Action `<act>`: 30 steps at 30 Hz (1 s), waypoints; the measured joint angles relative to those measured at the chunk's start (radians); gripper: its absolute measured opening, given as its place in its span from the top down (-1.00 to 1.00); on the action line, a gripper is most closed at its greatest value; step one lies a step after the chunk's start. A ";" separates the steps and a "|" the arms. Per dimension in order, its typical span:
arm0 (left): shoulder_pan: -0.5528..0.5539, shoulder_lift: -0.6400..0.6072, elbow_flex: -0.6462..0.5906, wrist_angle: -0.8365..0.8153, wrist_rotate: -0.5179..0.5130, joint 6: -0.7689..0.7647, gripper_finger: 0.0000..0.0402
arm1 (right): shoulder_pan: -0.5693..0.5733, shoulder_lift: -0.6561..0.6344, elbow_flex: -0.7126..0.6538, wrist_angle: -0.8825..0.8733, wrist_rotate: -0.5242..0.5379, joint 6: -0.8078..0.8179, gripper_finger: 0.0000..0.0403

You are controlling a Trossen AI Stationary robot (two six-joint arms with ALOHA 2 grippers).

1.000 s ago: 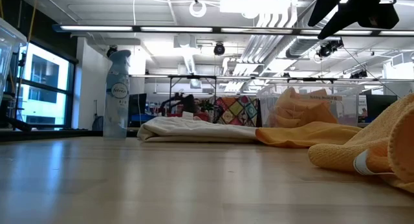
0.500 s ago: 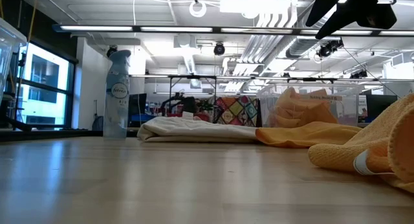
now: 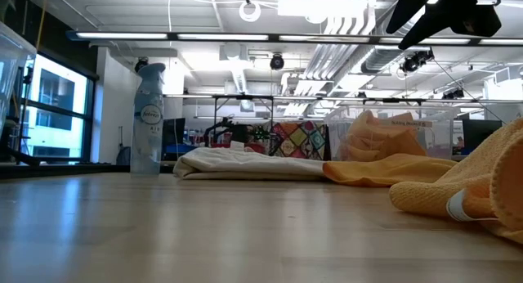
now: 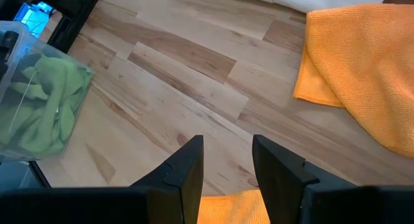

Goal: Sort microfiber towel by color & place in baskets
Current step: Put the green microfiber cloth into the bottom transparent bin

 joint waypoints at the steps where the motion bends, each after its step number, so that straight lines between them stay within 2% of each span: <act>1: -0.001 0.000 0.003 0.000 0.004 0.001 0.74 | 0.000 0.000 0.000 0.000 0.000 0.000 0.36; 5: 0.000 0.002 0.022 -0.014 0.025 0.001 0.56 | 0.000 0.000 0.000 0.000 0.000 0.000 0.36; 10: -0.001 -0.009 0.082 -0.115 0.098 0.000 0.43 | 0.000 0.000 0.000 0.000 0.000 -0.008 0.36; 18: -0.001 -0.120 0.161 -0.204 0.108 -0.088 0.42 | 0.000 0.000 0.000 -0.017 0.000 -0.008 0.36; 30: -0.001 -0.283 0.169 -0.214 0.050 -0.237 0.42 | 0.000 0.000 0.000 -0.018 -0.004 -0.007 0.36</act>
